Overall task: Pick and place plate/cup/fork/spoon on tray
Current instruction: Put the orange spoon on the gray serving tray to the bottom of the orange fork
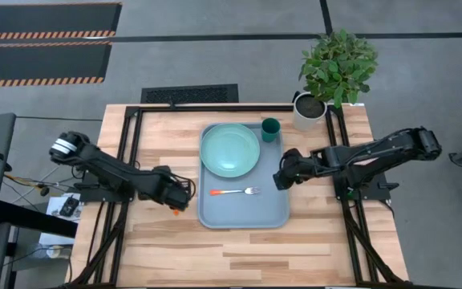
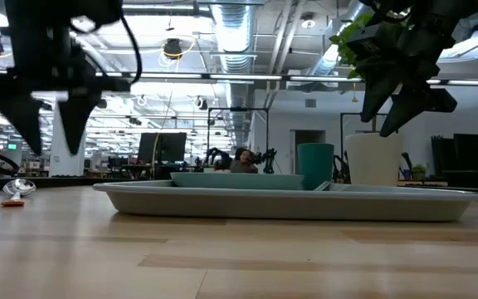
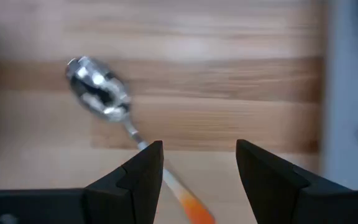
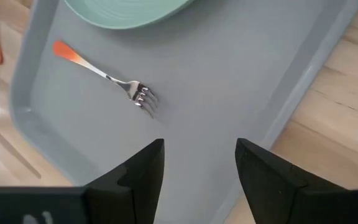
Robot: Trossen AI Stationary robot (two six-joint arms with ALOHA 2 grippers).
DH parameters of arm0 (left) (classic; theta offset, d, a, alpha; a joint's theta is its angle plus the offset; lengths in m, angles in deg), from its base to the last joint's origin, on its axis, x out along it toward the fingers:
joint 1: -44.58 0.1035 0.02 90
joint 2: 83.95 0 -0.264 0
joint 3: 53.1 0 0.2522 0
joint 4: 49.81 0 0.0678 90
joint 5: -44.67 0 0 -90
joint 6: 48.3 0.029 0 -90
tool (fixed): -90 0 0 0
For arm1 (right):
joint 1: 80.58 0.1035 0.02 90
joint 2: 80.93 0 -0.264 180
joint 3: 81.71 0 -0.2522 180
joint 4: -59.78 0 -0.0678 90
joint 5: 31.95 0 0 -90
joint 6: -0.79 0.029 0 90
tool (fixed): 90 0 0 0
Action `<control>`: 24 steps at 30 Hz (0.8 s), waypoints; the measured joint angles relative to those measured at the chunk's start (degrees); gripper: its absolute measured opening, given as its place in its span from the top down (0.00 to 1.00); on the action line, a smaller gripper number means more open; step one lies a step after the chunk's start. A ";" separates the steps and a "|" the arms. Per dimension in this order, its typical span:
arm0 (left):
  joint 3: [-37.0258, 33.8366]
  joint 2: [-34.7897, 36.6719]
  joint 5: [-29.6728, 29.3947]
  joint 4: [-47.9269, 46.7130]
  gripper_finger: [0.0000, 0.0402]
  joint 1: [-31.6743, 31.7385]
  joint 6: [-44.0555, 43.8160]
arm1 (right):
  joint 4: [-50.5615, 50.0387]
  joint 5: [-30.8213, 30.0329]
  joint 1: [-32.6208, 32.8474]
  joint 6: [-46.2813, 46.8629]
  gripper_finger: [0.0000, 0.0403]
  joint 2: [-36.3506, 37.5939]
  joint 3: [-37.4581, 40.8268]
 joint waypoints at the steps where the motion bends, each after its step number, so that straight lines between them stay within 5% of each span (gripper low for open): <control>1: 0.00 -1.22 0.75 -0.64 0.53 0.00 -1.78 | 0.08 0.49 -0.30 -0.16 0.45 0.00 0.00; 8: -0.02 -4.28 3.31 -9.11 0.53 -3.19 -13.61 | 0.32 1.17 -0.99 -2.35 0.45 0.00 0.00; 17: -0.72 -6.27 1.18 -5.82 0.53 -4.88 -19.96 | 0.59 0.93 -0.99 -2.21 0.45 0.00 0.00; 24: -8.52 -6.31 3.60 6.98 0.53 -4.87 -23.42 | 0.81 0.76 -0.99 -2.19 0.45 -0.02 0.00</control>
